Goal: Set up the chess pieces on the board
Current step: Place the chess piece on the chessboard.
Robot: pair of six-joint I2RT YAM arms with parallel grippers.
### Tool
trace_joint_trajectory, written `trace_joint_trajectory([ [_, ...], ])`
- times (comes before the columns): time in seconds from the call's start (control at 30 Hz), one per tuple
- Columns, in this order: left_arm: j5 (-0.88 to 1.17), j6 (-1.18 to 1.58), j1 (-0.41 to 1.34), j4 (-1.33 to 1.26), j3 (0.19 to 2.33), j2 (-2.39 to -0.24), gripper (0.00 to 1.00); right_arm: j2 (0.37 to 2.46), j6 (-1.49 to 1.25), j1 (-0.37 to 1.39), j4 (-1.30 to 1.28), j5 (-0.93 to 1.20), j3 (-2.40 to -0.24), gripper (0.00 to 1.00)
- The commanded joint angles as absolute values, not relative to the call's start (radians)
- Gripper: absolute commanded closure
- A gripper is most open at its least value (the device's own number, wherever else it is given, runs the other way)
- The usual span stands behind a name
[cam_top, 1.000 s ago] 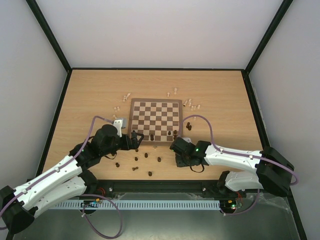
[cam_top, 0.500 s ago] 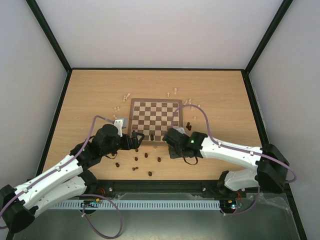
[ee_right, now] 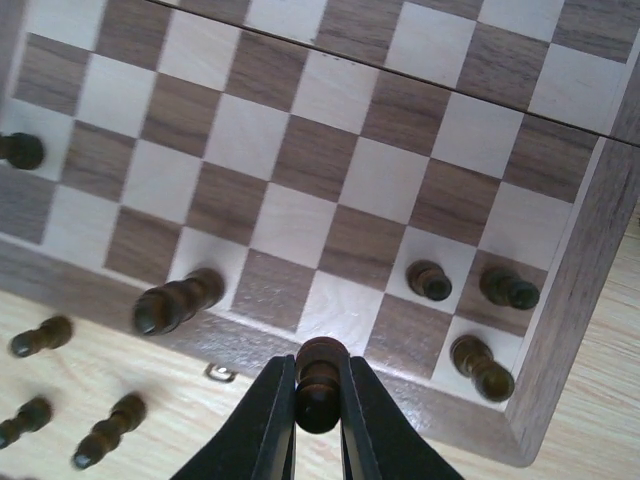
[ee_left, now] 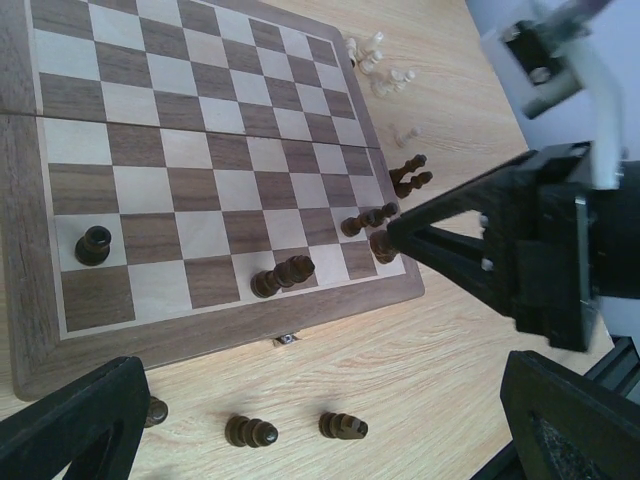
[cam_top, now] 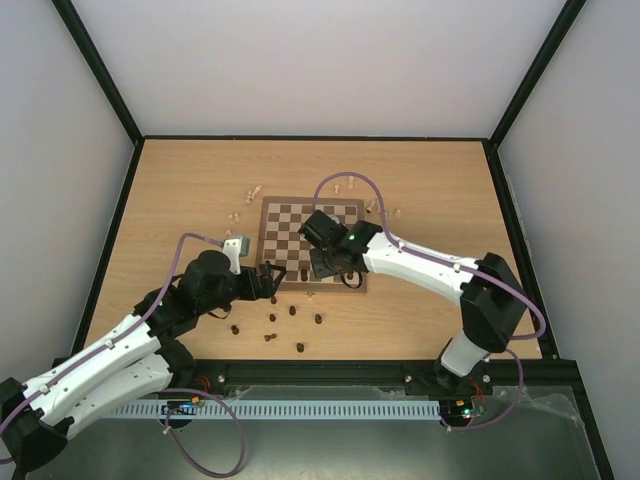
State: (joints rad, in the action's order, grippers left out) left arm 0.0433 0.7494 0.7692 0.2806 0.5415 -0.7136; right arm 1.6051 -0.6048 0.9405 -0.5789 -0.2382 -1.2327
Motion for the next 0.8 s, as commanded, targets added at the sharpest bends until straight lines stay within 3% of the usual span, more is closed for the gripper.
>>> trace_joint_trajectory([
  [0.0, 0.022, 0.754, 0.770, 0.311, 0.535, -0.691, 0.01, 1.662, -0.535, 0.901, -0.618, -0.208, -1.257, 0.89],
  [0.77, 0.009, 0.757, 0.770, 0.329, 0.532, -0.673, 0.01, 1.839, -0.490, 0.846, -0.547, -0.178, -1.315, 0.88],
])
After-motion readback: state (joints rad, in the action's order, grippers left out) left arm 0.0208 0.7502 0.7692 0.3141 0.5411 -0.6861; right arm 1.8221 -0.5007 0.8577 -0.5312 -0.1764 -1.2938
